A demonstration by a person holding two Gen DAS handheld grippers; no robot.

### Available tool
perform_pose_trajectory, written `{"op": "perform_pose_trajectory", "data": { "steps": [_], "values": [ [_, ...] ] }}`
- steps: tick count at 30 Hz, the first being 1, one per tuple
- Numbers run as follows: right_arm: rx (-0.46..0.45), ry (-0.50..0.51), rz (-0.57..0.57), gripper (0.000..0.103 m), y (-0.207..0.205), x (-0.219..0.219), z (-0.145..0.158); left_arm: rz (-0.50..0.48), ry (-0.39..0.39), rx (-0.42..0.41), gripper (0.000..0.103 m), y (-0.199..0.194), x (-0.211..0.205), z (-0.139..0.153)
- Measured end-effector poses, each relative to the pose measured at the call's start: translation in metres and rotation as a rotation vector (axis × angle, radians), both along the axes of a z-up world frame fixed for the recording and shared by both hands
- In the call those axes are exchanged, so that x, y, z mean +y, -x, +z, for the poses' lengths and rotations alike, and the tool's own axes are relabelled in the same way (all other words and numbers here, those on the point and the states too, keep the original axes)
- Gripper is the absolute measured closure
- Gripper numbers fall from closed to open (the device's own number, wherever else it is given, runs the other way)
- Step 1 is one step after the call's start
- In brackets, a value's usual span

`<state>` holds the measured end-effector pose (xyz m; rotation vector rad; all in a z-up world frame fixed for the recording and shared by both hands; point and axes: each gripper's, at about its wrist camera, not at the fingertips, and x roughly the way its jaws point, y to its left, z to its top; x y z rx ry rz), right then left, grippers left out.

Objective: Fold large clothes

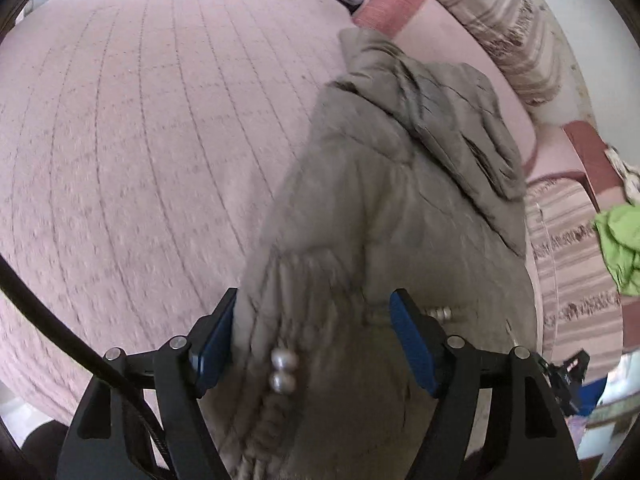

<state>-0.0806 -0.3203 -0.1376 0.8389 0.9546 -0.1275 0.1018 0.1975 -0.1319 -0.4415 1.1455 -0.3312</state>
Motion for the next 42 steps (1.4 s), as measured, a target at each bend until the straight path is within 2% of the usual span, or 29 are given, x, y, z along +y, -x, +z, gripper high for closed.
{"op": "perform_pose_trajectory", "data": {
  "steps": [4, 10, 13, 17, 21, 25, 28, 31, 33, 34, 35, 39, 42],
  "values": [
    [0.015, 0.010, 0.062, 0.022, 0.004, 0.021, -0.001, -0.003, 0.068, 0.003, 0.030, 0.027, 0.005, -0.002],
    [0.042, -0.003, 0.113, 0.023, 0.024, 0.043, -0.005, -0.011, 0.116, -0.030, 0.030, 0.054, 0.009, -0.002],
    [0.038, -0.014, 0.109, 0.030, 0.035, 0.048, -0.008, -0.023, 0.130, -0.044, 0.030, 0.058, 0.005, -0.004],
    [-0.015, -0.052, 0.091, 0.037, 0.047, 0.046, -0.008, -0.036, 0.151, -0.056, 0.030, 0.060, 0.004, -0.007],
    [-0.017, -0.105, 0.086, 0.039, 0.051, 0.047, -0.017, -0.031, 0.172, -0.042, 0.030, 0.059, 0.009, -0.012],
    [0.002, -0.038, 0.125, 0.039, 0.045, 0.067, -0.016, -0.053, 0.157, -0.035, 0.030, 0.070, 0.002, -0.013],
    [-0.003, -0.016, 0.139, 0.043, 0.043, 0.077, -0.016, -0.106, 0.164, 0.006, 0.029, 0.079, -0.012, -0.021],
    [-0.007, -0.013, 0.153, 0.052, 0.040, 0.083, -0.016, -0.099, 0.087, 0.004, 0.030, 0.079, -0.023, -0.018],
    [-0.010, -0.025, 0.146, 0.060, 0.038, 0.083, -0.017, -0.031, 0.061, 0.032, 0.050, 0.077, -0.019, -0.017],
    [-0.013, -0.033, 0.137, 0.069, 0.038, 0.082, -0.017, -0.011, 0.049, 0.050, 0.066, 0.075, -0.017, -0.016],
    [-0.020, -0.038, 0.129, 0.075, 0.040, 0.081, -0.016, -0.007, 0.050, 0.056, 0.074, 0.077, -0.015, -0.014],
    [-0.081, -0.002, 0.130, 0.082, 0.050, 0.084, 0.011, -0.004, 0.013, -0.014, 0.084, 0.090, -0.015, 0.017],
    [-0.148, -0.008, 0.135, 0.084, 0.062, 0.085, 0.039, -0.027, -0.003, -0.094, 0.087, 0.105, -0.016, 0.049]
  ]
}}
